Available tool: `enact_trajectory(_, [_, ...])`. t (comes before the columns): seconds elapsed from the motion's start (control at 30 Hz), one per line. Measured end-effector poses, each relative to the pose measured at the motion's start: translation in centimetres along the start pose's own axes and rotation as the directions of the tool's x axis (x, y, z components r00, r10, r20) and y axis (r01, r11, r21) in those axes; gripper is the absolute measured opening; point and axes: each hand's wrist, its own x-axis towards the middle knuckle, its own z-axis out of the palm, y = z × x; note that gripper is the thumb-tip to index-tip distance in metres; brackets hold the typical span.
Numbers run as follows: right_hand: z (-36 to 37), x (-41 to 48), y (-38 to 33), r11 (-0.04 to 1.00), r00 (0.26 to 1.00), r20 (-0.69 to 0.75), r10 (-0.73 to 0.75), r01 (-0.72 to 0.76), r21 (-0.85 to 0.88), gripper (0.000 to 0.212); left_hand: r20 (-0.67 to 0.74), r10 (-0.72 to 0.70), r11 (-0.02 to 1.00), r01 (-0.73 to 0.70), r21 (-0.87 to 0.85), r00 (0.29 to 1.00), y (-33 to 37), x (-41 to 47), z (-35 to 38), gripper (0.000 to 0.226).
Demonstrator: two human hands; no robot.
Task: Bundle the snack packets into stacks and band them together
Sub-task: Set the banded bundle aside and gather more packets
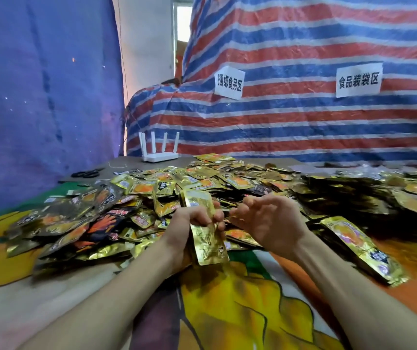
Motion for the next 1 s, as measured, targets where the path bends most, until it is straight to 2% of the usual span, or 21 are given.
enact_trajectory(0.1, [0.2,0.0,0.0,0.99,0.998,0.025,-0.059,0.055,0.13,0.015,0.044,-0.018,1.0,0.018,-0.008,0.999,-0.2,0.1,0.0,0.05])
enact_trajectory(0.17, [0.1,0.2,0.1,0.989,0.997,0.011,-0.073,0.071,0.132,0.027,0.052,-0.021,1.0,0.022,-0.021,0.998,-0.2,0.1,-0.1,0.049])
enact_trajectory(0.3, [0.4,0.4,0.6,0.994,0.996,-0.023,-0.089,0.087,-0.061,0.041,0.017,-0.083,0.996,0.082,0.042,0.996,-0.4,0.2,-0.3,0.044])
enact_trajectory(0.4, [0.6,0.2,0.9,0.981,0.996,-0.008,-0.092,0.089,-0.173,0.051,-0.109,-0.146,0.972,0.163,0.17,0.983,-0.3,-0.1,-0.1,0.02])
enact_trajectory(0.43, [0.6,0.2,1.0,0.973,0.994,-0.015,-0.109,0.104,-0.208,0.052,-0.148,-0.137,0.969,0.164,0.185,0.979,-0.2,-0.3,0.0,0.019])
enact_trajectory(0.57, [0.7,0.2,0.9,0.925,0.974,-0.116,-0.195,0.143,-0.353,0.05,-0.331,-0.012,0.989,0.06,0.138,0.944,0.2,0.0,0.5,0.033])
enact_trajectory(0.67, [1.3,0.1,1.4,0.909,0.975,-0.137,-0.173,0.104,-0.405,0.05,-0.474,0.127,0.992,-0.111,0.062,0.871,1.0,0.3,0.7,0.023])
enact_trajectory(0.73, [2.0,0.0,2.1,0.903,0.983,-0.117,-0.14,0.078,-0.422,0.059,-0.545,0.202,0.978,-0.2,0.065,0.814,1.5,0.5,0.6,0.031])
enact_trajectory(0.8, [2.9,0.0,3.2,0.898,0.987,-0.103,-0.121,0.064,-0.436,0.06,-0.602,0.258,0.964,-0.237,0.117,0.756,1.5,0.6,0.6,0.047])
enact_trajectory(0.87, [3.9,0.1,4.3,0.882,0.988,-0.081,-0.132,0.079,-0.464,0.058,-0.636,0.289,0.956,-0.254,0.149,0.716,1.4,0.5,0.9,0.052])
enact_trajectory(0.93, [4.6,0.1,5.3,0.843,0.981,-0.05,-0.185,0.132,-0.521,0.06,-0.648,0.287,0.957,-0.24,0.162,0.705,1.3,0.5,1.2,0.049])
enact_trajectory(1.0, [5.1,0.0,5.6,0.796,0.961,-0.046,-0.273,0.199,-0.571,0.059,-0.634,0.243,0.968,-0.229,0.106,0.735,1.3,0.2,1.4,0.035])
